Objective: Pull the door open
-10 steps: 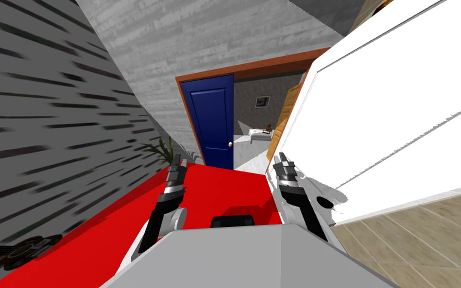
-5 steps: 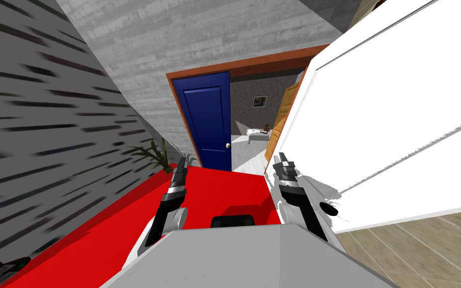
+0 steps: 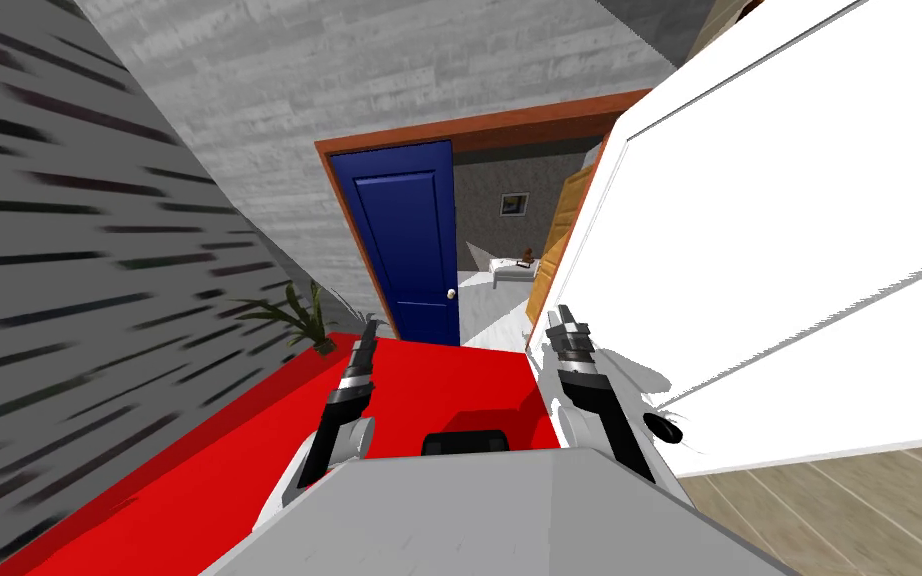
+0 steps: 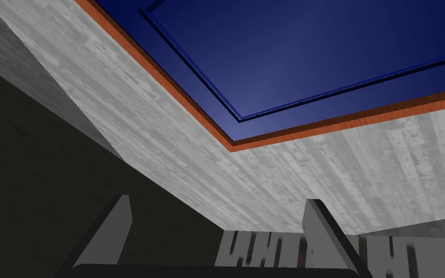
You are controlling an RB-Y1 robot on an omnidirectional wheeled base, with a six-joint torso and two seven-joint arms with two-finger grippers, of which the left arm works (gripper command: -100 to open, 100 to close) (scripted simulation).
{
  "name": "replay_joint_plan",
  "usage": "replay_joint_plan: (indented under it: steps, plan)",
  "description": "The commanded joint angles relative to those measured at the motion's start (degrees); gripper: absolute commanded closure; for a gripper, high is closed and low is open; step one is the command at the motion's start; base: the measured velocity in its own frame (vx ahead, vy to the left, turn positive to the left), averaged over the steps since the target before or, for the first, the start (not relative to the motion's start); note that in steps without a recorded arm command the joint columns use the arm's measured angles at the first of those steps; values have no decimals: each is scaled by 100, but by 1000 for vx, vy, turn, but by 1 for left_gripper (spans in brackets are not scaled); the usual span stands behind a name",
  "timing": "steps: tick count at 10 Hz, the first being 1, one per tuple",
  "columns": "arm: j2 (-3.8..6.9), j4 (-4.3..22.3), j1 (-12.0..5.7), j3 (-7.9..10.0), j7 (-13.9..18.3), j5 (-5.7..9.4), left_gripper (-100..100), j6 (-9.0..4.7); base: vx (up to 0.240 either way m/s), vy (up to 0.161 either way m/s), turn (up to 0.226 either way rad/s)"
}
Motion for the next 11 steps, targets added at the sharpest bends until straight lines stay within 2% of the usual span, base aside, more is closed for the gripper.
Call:
replay_joint_plan:
  steps: [1, 11]
  plan:
    - [16, 220, -73, 51, -196, -53, -100, -49, 106, -25, -82]
    - [67, 1638, -457, 335, -1419, -415, -100, -410, 105, -22, -76]
